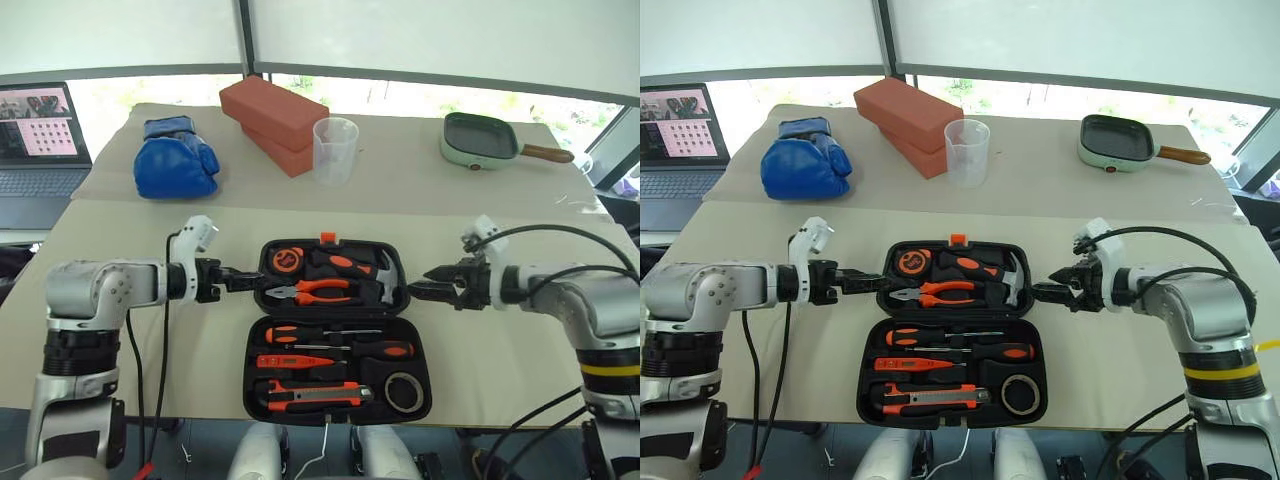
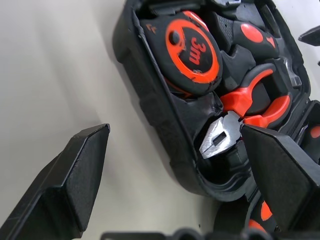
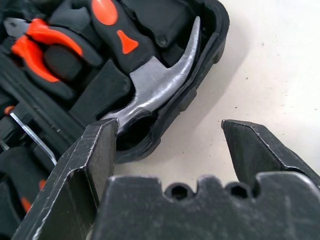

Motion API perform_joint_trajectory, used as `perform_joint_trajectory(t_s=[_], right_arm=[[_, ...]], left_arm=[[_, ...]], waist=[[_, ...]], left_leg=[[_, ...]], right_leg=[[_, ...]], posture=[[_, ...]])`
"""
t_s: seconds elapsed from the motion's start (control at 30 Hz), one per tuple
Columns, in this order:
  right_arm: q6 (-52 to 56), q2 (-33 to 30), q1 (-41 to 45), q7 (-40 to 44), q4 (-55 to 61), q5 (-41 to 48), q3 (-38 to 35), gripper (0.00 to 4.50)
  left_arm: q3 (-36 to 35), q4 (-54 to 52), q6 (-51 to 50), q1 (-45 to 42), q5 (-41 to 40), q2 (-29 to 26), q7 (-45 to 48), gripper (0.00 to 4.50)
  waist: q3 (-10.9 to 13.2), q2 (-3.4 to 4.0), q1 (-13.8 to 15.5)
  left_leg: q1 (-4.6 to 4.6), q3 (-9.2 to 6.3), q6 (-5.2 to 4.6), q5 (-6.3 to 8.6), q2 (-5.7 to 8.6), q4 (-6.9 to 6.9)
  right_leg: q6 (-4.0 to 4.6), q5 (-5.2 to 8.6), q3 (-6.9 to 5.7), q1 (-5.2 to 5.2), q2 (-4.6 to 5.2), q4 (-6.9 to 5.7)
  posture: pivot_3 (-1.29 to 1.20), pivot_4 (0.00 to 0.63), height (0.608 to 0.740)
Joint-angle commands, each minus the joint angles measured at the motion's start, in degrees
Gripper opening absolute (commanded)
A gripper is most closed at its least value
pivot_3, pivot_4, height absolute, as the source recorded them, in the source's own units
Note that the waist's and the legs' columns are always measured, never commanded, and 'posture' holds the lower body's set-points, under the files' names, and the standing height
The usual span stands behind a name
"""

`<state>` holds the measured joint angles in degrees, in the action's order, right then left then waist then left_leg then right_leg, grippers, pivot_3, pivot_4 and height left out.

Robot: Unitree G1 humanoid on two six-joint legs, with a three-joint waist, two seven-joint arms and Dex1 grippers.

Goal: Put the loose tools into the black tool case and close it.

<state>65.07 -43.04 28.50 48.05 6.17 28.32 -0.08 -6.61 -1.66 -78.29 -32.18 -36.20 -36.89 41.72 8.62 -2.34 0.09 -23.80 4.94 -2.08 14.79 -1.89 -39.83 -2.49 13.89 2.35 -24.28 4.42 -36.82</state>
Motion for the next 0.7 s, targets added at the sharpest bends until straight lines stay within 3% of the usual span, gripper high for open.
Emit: perform_joint_trajectory(t_s=[0.03,0.1,0.13,0.17,0.3,0.37,0.53,0.7], right_arm=[[0.29,0.34,1.27,-0.90,-0.39,0.14,0.44,2.71],[0.19,0.82,1.38,-1.14,-0.47,0.11,1.31,2.04],[0.08,0.98,1.41,-1.24,-0.51,0.05,1.69,1.71],[-0.03,1.14,1.38,-1.24,-0.61,0.01,2.05,1.42],[-0.56,1.58,1.03,-1.03,-0.83,-0.08,2.70,0.03],[-0.49,1.80,1.24,-1.11,-0.85,0.04,2.61,0.00],[-0.79,2.20,1.23,-1.40,-0.63,-0.08,2.75,0.00],[-0.87,2.86,1.10,-1.65,-0.02,0.35,2.41,0.00]], left_arm=[[1.05,-1.97,-0.07,-0.60,-0.80,-0.33,-0.07,4.50],[1.90,-2.37,0.43,-0.06,-0.33,-0.34,-0.51,4.50],[2.21,-2.47,0.67,0.13,-0.09,-0.36,-0.74,3.99],[2.37,-2.43,0.69,0.25,0.02,-0.34,-0.95,3.94],[2.65,-2.65,0.48,0.68,-0.40,-0.22,-1.37,2.33],[2.05,-2.45,0.02,0.43,-0.84,0.18,-1.67,1.50],[0.90,-2.31,-0.67,0.30,-1.53,0.48,-2.12,0.07],[0.34,-2.60,-0.10,0.21,-2.30,0.98,-2.06,0.03]], waist=[[0.00,0.00,-0.01],[0.00,0.00,-0.10],[0.00,0.00,-0.13],[0.00,0.00,-0.16],[0.00,0.00,-0.30],[0.00,0.00,-0.30],[-0.01,0.00,-0.15],[-0.01,0.00,-0.27]], left_leg=[[0.00,0.00,0.00,0.00,0.00,0.00],[0.00,0.00,0.00,0.00,0.00,0.00],[0.00,0.00,0.00,0.00,0.00,0.00],[0.00,0.00,0.00,0.00,0.00,0.00],[0.01,-0.02,0.00,0.00,-0.01,0.01],[0.03,-0.01,0.00,0.00,-0.01,0.00],[0.14,-0.04,0.01,-0.01,0.00,-0.02],[0.28,-0.03,0.04,-0.03,0.01,-0.01]], right_leg=[[0.00,0.00,0.00,0.00,0.00,-0.01],[0.00,0.00,0.00,-0.01,0.00,-0.01],[0.00,0.00,0.00,-0.01,0.00,-0.01],[0.00,0.00,0.00,-0.01,0.00,-0.01],[0.00,0.00,0.00,0.00,0.00,-0.02],[0.00,0.00,0.00,0.04,0.00,-0.01],[-0.03,-0.02,0.00,0.15,0.03,-0.03],[0.00,-0.04,0.03,0.21,0.00,-0.11]], posture=[[0.00,0.150,0.738],[0.00,0.150,0.738],[0.00,0.150,0.738],[0.00,0.150,0.738],[0.00,0.150,0.738],[0.00,0.150,0.738],[0.00,0.150,0.738],[0.00,0.150,0.738]])
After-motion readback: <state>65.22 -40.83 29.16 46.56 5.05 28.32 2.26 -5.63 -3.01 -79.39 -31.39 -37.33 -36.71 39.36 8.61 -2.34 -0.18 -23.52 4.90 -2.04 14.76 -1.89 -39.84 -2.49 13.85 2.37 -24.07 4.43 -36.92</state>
